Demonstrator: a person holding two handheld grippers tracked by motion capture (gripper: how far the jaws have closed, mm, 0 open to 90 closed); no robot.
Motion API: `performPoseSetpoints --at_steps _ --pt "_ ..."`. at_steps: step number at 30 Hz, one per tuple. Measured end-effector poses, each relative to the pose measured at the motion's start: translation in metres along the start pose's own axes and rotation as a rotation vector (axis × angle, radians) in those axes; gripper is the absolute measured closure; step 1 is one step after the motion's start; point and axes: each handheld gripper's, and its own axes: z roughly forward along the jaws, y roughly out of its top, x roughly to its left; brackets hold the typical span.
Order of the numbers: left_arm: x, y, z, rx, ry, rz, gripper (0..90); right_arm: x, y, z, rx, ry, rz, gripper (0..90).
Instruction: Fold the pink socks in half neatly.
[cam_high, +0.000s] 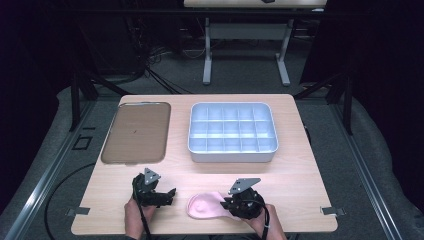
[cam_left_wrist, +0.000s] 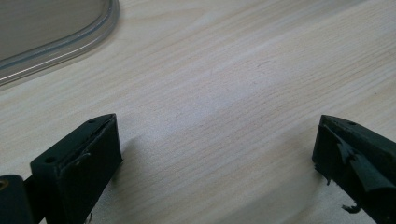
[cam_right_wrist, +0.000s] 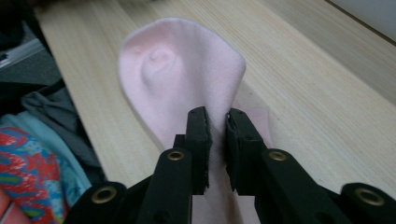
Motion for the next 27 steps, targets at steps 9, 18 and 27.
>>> performPoseSetpoints --at_steps 9,18,27 --pt "0.000 0.000 0.000 0.000 0.000 0.000 1.0 0.002 -0.002 0.014 0.052 -0.087 0.000 65.6" --pt "0.000 0.000 0.000 0.001 0.001 0.001 0.9 -0.005 -0.008 0.004 0.001 -0.132 0.044 30.5" --pt "0.000 -0.001 -0.001 -0.001 -0.008 0.010 2.3 -0.031 -0.026 -0.016 -0.022 -0.240 0.156 37.7"
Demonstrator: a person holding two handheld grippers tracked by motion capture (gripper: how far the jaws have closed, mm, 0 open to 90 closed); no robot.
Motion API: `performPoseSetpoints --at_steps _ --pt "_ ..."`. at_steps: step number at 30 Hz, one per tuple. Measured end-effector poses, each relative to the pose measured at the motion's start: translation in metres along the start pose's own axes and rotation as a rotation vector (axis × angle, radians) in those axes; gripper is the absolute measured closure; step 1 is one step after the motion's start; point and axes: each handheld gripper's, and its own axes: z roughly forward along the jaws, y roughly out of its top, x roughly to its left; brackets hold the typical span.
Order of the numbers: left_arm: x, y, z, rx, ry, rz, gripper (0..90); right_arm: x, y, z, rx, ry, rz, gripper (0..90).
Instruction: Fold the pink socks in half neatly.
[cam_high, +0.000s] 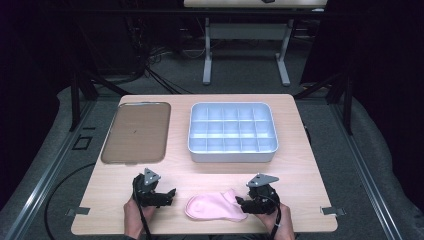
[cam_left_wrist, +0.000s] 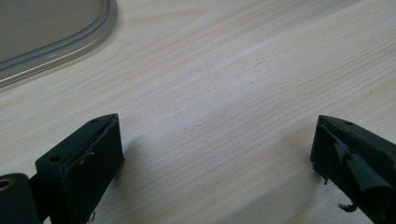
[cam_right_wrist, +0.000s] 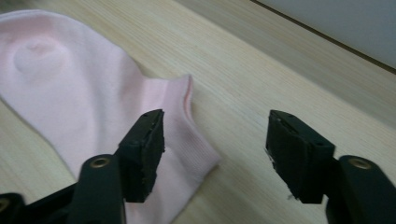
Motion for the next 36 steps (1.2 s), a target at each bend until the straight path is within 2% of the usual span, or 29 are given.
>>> performPoseSetpoints --at_steps 2,5,10,11,12,14,17,21,24,28,29,31,33,36 --pt "0.000 0.000 0.000 0.000 -0.001 0.001 2.3 -0.004 -0.002 0.001 0.007 -0.006 0.006 43.6" --pt "0.000 0.000 0.000 -0.001 0.003 0.003 2.4 -0.006 -0.003 0.003 0.009 0.024 0.014 53.6" --pt "-0.001 0.000 0.000 -0.003 -0.001 0.003 2.5 -0.002 -0.002 0.010 0.027 0.046 -0.009 57.7" --pt "0.000 0.000 0.000 -0.001 -0.001 0.005 2.5 0.000 -0.002 0.012 0.034 0.042 -0.019 57.9" --pt "0.000 0.000 0.000 0.000 -0.001 0.005 2.5 0.003 -0.001 0.014 0.049 0.013 -0.041 57.9" --pt "0.000 0.000 0.000 0.000 -0.002 0.003 2.4 0.005 0.000 0.014 0.052 0.002 -0.052 57.6" --pt "0.000 0.000 0.000 0.001 -0.002 0.003 2.4 0.005 0.001 0.014 0.062 -0.039 -0.049 56.9" --pt "0.000 0.000 0.000 0.002 -0.001 0.002 2.2 0.005 0.000 0.012 0.070 -0.111 -0.021 56.7" --pt "0.000 0.000 0.000 0.000 0.003 0.000 2.2 0.004 -0.002 0.012 0.062 -0.126 0.008 56.7" --pt "0.000 0.000 -0.001 -0.004 0.001 -0.011 4.2 0.000 -0.004 0.012 0.046 -0.100 0.041 52.4" --pt "0.000 0.000 -0.002 -0.006 -0.003 -0.008 5.6 -0.002 -0.004 0.011 0.045 -0.087 0.045 49.4" --pt "-0.001 -0.001 -0.006 -0.026 -0.030 -0.035 7.2 -0.004 -0.003 0.008 0.012 -0.066 0.058 48.2" --pt "-0.004 0.000 -0.011 -0.044 -0.060 -0.050 7.5 -0.007 -0.002 0.005 0.005 -0.052 0.060 47.5" --pt "-0.014 0.003 -0.019 -0.060 -0.122 -0.042 7.5 -0.010 -0.001 0.003 0.002 -0.031 0.062 47.5"
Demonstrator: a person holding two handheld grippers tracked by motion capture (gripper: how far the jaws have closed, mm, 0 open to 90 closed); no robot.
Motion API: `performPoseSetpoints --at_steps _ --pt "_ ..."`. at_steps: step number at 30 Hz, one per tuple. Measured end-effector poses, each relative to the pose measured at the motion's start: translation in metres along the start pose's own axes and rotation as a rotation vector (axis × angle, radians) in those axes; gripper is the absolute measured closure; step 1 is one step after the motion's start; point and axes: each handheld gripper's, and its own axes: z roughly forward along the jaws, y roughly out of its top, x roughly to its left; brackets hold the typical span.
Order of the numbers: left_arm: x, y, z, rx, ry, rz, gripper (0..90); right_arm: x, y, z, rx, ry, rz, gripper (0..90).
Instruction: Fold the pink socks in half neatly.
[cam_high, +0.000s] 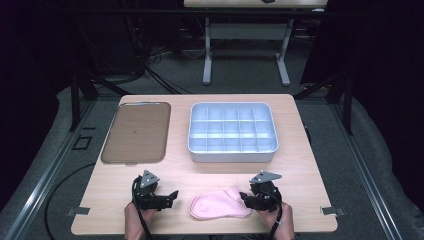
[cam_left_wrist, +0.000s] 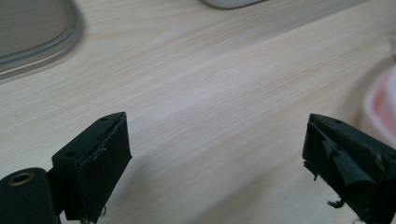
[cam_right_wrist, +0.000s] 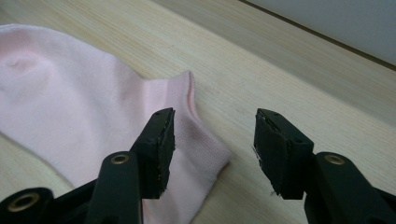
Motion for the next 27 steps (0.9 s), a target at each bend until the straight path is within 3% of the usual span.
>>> performPoseSetpoints --at_steps 6,9,13,16,20,27 --pt "-0.026 0.006 -0.006 -0.033 -0.083 0.070 8.1 0.004 -0.002 0.004 0.014 0.019 -0.039 48.0" --pt "-0.029 0.005 0.001 -0.035 -0.127 0.057 7.5 0.007 -0.002 0.007 0.010 0.020 -0.040 48.0" --pt "-0.037 0.005 0.004 -0.034 -0.136 0.078 7.8 0.008 0.000 0.006 0.024 0.015 -0.055 48.0" --pt "-0.045 0.007 0.006 -0.022 -0.134 0.111 8.9 0.007 0.001 0.006 0.026 0.015 -0.050 47.4" --pt "-0.052 0.009 0.013 0.001 -0.129 0.121 7.1 0.007 0.001 0.007 0.022 0.010 -0.039 44.8" --pt "-0.061 0.011 0.026 0.067 -0.049 0.175 5.7 0.009 0.001 0.011 0.042 -0.020 -0.052 42.4"
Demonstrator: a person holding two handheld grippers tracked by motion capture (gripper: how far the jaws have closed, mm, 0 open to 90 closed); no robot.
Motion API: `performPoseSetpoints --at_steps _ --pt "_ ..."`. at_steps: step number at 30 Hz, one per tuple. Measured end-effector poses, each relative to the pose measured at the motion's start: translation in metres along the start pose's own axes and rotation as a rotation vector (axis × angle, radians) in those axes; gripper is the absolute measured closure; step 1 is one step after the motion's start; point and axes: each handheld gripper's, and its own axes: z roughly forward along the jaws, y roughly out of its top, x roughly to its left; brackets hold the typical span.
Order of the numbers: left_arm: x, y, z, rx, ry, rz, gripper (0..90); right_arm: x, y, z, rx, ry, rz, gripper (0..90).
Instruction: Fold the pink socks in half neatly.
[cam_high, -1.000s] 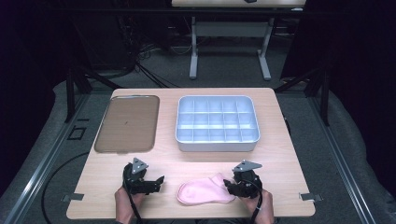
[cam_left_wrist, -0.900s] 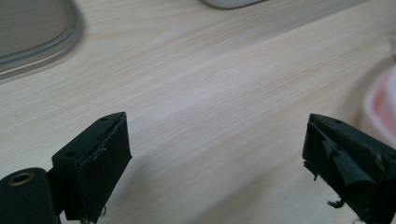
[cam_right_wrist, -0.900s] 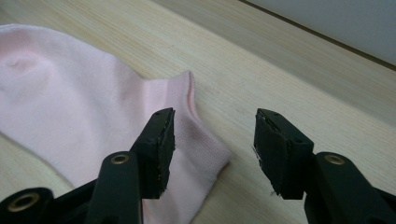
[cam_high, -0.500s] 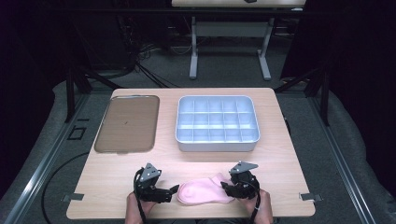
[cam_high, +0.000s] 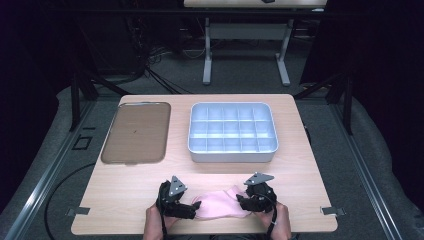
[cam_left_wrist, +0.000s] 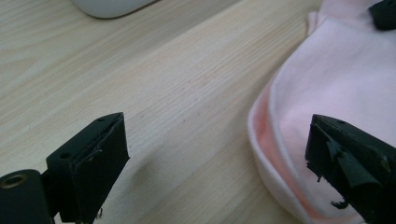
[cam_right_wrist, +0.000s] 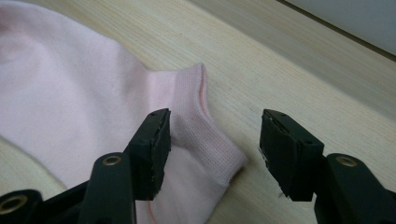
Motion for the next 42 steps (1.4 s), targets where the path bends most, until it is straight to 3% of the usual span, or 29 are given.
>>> performPoseSetpoints --at_steps 3,6,12,17,24,26,28,31,35,37,42 --pt "-0.001 -0.002 0.004 0.028 0.036 0.017 6.1 0.000 -0.001 0.002 0.005 -0.006 0.004 42.2" --pt "0.000 -0.004 0.004 0.030 0.037 0.016 6.1 -0.001 -0.002 0.002 0.019 -0.015 0.005 41.9" --pt "-0.001 -0.004 0.005 0.030 0.048 0.024 6.1 -0.002 -0.004 0.003 0.010 -0.045 0.057 41.7" --pt "0.001 -0.005 0.006 0.016 0.047 0.012 6.0 -0.004 -0.007 0.003 -0.004 -0.054 0.093 41.1" --pt "0.003 -0.005 0.002 -0.025 0.045 -0.002 9.2 -0.006 -0.006 0.003 0.002 -0.044 0.096 40.5" --pt "0.003 -0.005 -0.002 -0.051 0.036 -0.010 10.1 -0.006 -0.006 0.003 -0.009 -0.048 0.106 37.6" --pt "0.003 -0.005 -0.007 -0.063 0.022 -0.012 10.2 -0.008 -0.007 0.001 -0.053 -0.020 0.125 36.1" --pt "0.005 -0.008 -0.013 -0.087 -0.006 -0.031 13.2 -0.014 -0.008 -0.008 -0.076 0.006 0.155 36.2" --pt "0.005 -0.012 -0.014 -0.067 -0.044 -0.054 16.7 -0.020 -0.012 -0.014 -0.063 0.039 0.193 40.0" --pt "0.004 -0.013 -0.012 -0.033 -0.064 -0.070 19.1 -0.021 -0.014 -0.015 -0.051 0.050 0.196 40.7" --pt "0.001 -0.011 -0.012 -0.032 -0.073 -0.066 24.4 -0.021 -0.017 -0.013 -0.043 0.075 0.213 45.3"
